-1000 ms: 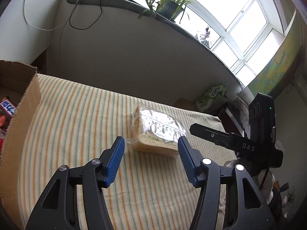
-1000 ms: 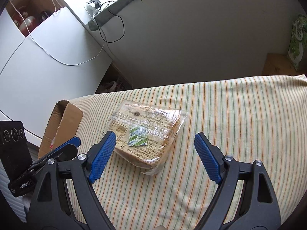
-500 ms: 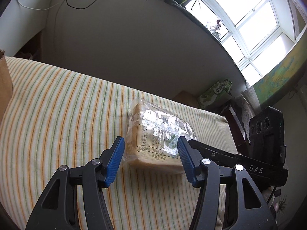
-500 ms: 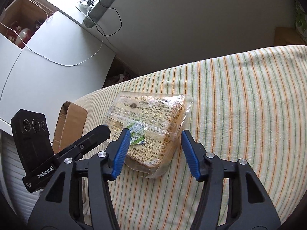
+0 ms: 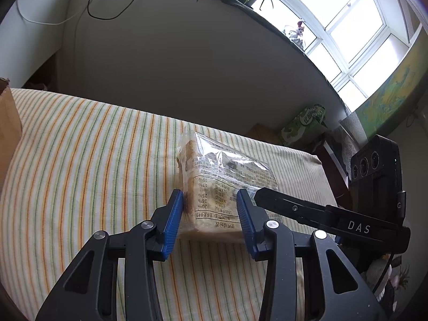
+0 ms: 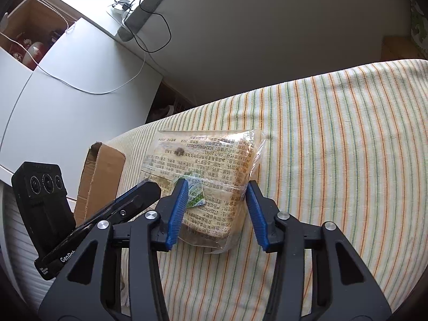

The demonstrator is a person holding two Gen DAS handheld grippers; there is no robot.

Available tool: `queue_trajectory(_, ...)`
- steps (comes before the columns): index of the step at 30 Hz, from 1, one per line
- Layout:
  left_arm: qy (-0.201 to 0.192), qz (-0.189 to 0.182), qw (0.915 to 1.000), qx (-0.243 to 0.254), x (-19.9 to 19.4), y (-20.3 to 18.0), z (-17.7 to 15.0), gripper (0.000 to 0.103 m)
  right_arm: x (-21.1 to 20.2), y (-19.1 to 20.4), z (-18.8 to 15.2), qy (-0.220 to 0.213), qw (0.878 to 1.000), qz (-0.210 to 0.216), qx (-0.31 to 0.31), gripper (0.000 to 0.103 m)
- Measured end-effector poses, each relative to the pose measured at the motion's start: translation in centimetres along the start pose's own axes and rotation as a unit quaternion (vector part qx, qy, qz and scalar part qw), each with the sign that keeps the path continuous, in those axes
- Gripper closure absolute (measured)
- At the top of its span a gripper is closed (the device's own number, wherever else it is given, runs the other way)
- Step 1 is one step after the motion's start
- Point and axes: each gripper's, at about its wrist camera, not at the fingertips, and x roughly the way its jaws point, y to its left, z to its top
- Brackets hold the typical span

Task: Organize snacks
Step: 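Grasp the bagged bread loaf with the right tool, then lift and carry the bagged bread over the box with the right tool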

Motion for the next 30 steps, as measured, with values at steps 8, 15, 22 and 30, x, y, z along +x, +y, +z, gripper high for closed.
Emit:
queue_trajectory(8, -0.020, 0.013, 0.9996, 0.012, -2.9, -0.8, -1.1, 0.064, -1.9, 2.4, -1.3, -0.010, 1.000, -0.003, -0.027, 0.056)
queue_trajectory(15, -0.045, 0.034, 0.9979, 0.033, -6.2, -1.4, -2.3, 0.064, -3.3, 5.4, -2.9, -0.013, 0.998, 0.002, -0.055, 0.056)
queue_trajectory(22, -0.066, 0.040, 0.9966, 0.030, -9.5, -0.7, -3.6, 0.064, -4.2, 8.8, -4.4, -0.016, 0.997, 0.008, -0.080, 0.056)
queue_trajectory(30, -0.097, 0.046, 0.9941, 0.014, -13.3, 0.7, -4.8, 0.064, -4.4, 12.9, -5.9, -0.017, 0.994, 0.019, -0.110, 0.056)
